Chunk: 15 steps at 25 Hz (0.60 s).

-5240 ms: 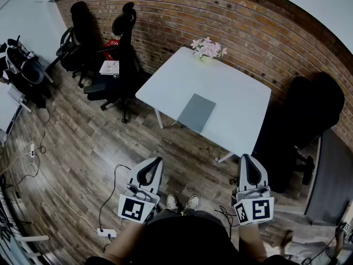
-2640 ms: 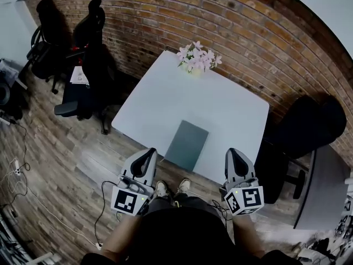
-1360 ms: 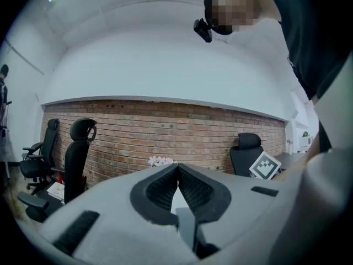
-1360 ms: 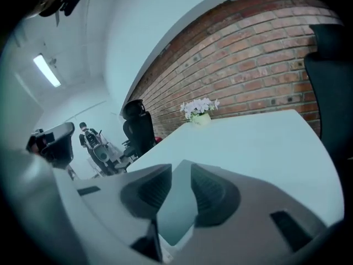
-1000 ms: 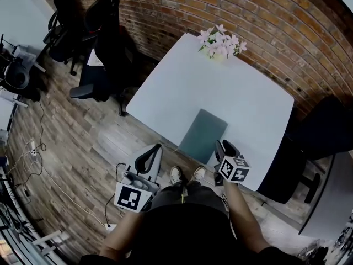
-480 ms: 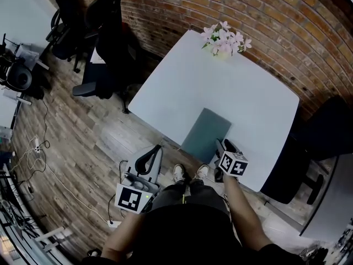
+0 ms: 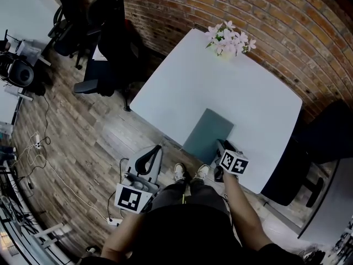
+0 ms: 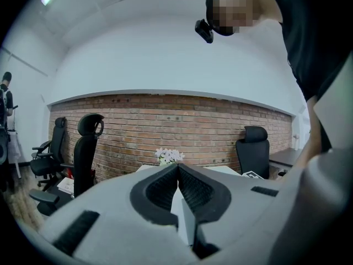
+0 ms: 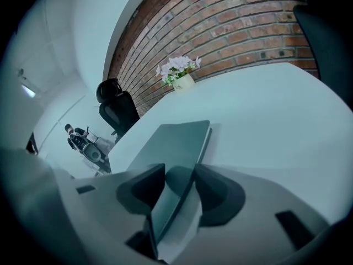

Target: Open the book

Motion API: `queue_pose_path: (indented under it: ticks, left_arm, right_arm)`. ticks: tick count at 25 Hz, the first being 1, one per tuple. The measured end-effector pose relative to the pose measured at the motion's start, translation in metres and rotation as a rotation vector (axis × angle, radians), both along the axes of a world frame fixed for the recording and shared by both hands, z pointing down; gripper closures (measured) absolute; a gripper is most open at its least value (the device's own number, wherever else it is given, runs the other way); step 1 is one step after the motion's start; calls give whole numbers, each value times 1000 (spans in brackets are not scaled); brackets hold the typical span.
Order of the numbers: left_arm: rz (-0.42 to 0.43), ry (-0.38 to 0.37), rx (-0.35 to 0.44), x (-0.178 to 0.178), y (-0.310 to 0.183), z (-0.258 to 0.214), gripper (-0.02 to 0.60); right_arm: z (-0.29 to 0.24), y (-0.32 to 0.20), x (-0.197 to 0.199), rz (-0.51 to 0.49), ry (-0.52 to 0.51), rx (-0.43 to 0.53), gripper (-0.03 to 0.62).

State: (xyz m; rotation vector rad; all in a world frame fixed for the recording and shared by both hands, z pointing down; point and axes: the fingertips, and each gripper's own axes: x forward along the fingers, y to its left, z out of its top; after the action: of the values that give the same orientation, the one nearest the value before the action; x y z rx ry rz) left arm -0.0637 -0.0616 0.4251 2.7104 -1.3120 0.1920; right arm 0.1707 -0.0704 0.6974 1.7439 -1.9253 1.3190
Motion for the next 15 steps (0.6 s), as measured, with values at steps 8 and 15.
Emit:
queue_pose_path:
  ticks: [8, 15]
  left_arm:
    - [-6, 9, -23, -2, -5, 7, 556]
    - [-14, 17, -38, -4, -8, 11, 555]
  right_arm:
    - [5, 0, 2, 48, 33, -152, 427]
    - [2, -1, 7, 115, -33, -85, 459]
